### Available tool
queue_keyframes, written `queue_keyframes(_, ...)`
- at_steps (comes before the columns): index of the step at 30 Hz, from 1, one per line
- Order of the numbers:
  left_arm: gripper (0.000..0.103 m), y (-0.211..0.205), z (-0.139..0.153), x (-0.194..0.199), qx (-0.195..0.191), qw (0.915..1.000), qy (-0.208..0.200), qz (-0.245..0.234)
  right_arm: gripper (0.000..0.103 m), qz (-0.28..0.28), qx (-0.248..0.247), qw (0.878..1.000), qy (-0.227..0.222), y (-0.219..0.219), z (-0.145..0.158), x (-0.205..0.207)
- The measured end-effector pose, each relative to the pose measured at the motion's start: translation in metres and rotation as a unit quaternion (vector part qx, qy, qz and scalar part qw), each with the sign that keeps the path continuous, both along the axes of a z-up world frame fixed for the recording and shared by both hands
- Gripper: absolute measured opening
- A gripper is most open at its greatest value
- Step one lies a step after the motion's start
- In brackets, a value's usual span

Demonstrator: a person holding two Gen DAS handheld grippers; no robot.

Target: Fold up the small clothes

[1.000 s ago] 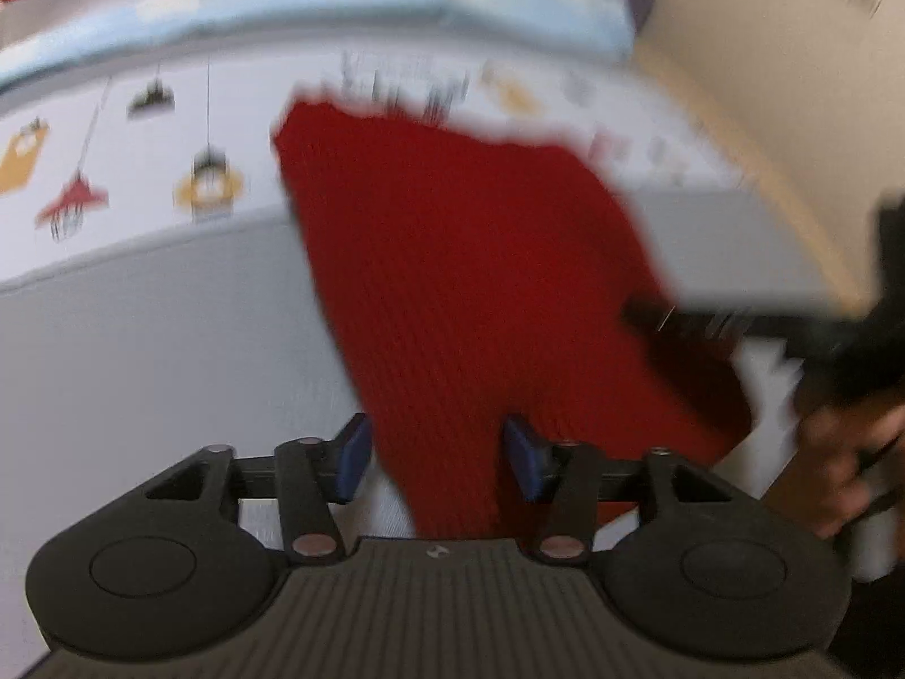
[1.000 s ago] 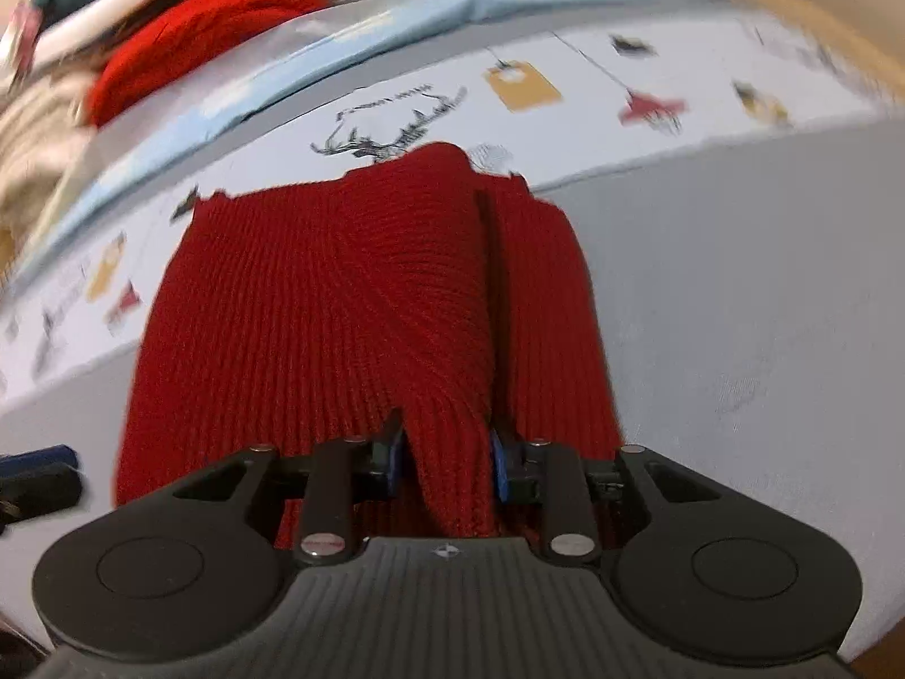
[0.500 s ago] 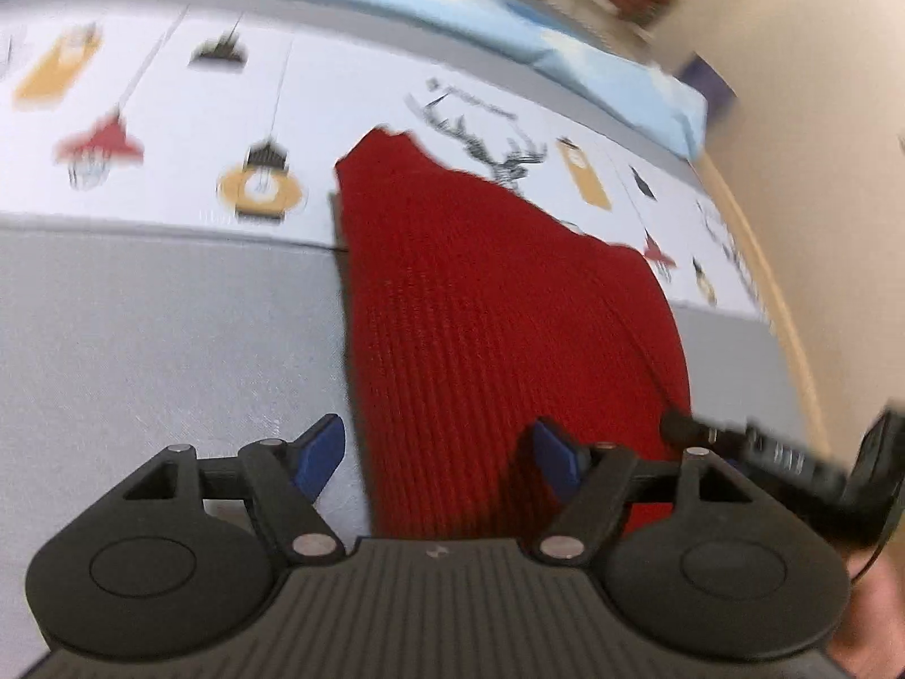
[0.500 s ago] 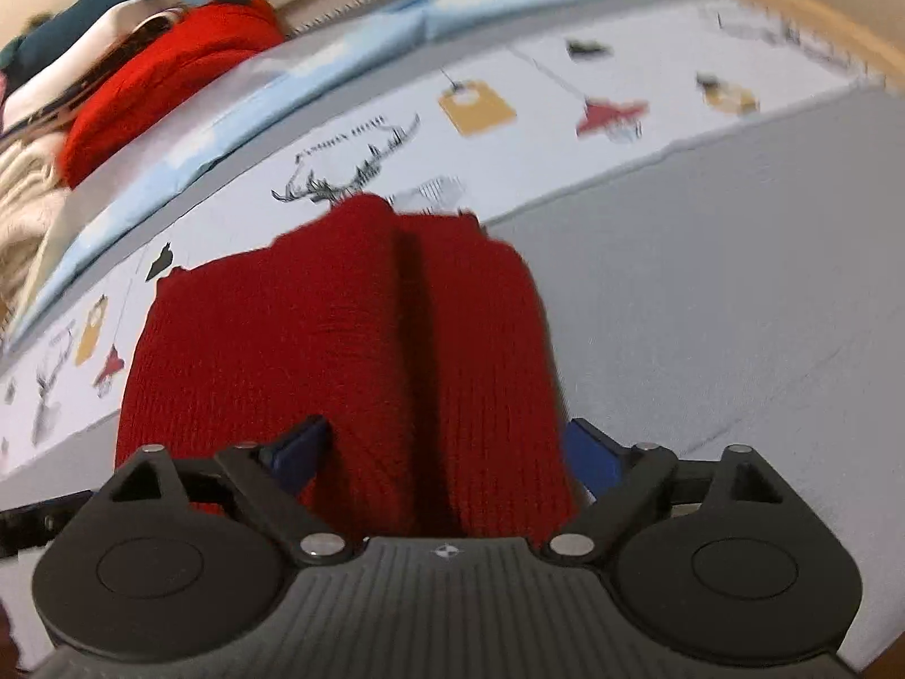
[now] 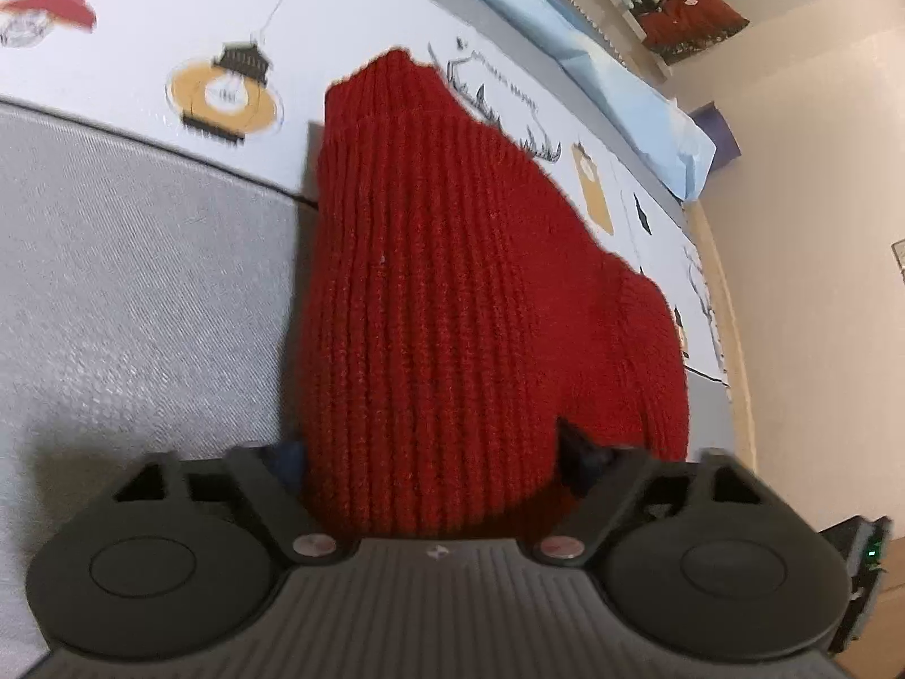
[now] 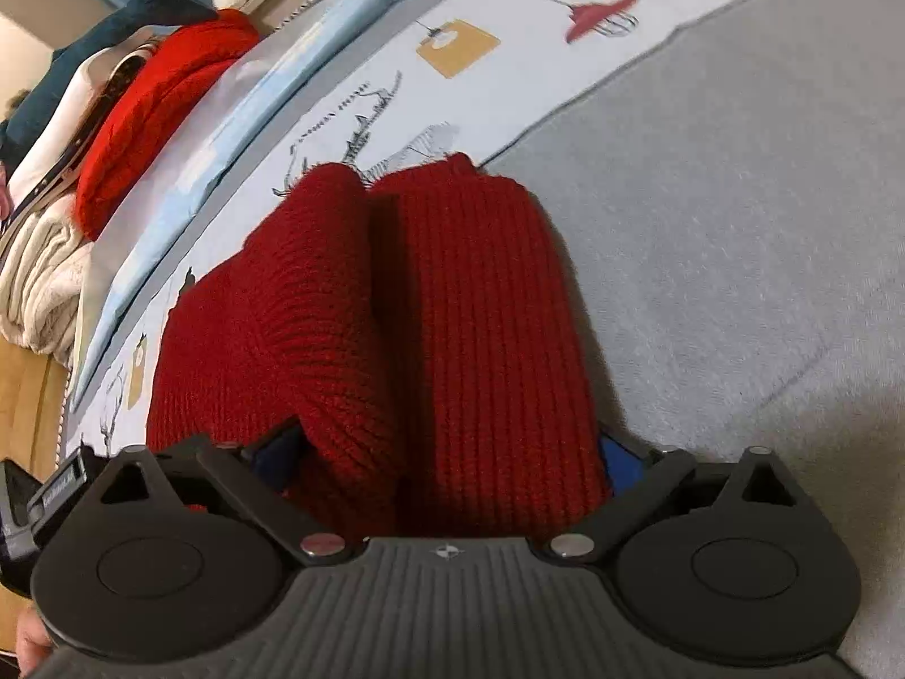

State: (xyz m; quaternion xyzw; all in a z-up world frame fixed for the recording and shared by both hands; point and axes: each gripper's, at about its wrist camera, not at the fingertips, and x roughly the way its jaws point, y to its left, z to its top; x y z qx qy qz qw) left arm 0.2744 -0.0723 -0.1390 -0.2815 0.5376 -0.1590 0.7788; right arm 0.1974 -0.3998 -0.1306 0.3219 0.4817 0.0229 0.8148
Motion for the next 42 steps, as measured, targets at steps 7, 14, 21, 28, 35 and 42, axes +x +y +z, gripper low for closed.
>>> queue_keyframes(7, 0.066, 0.017, 0.048, -0.013, 0.062, 0.9973, -0.039, -0.005, 0.047, 0.024, -0.043, 0.998, -0.050, 0.033, 0.025, 0.000)
queue_keyframes(14, 0.066, 0.116, 0.089, -0.023, 0.119, 0.9917, -0.049, 0.013, 0.039, 0.092, -0.009, 0.994, -0.057, 0.126, 0.037, 0.014)
queue_keyframes(21, 0.074, 0.195, 0.087, -0.034, 0.188, 0.9813, -0.017, 0.036, 0.035, 0.147, 0.003, 0.988, -0.054, 0.215, 0.042, 0.009)
queue_keyframes(28, 0.073, 0.210, 0.122, -0.073, 0.226, 0.9704, -0.082, -0.018, 0.035, 0.144, -0.019, 0.989, -0.041, 0.227, 0.052, 0.009)
queue_keyframes(35, 0.074, 0.214, 0.098, -0.098, 0.226, 0.9721, -0.053, -0.034, 0.054, 0.167, -0.051, 0.984, -0.021, 0.234, 0.069, -0.003)
queue_keyframes(42, 0.078, 0.221, 0.078, -0.110, 0.168, 0.9851, 0.013, -0.035, 0.068, 0.208, -0.069, 0.975, 0.041, 0.248, 0.066, -0.039)
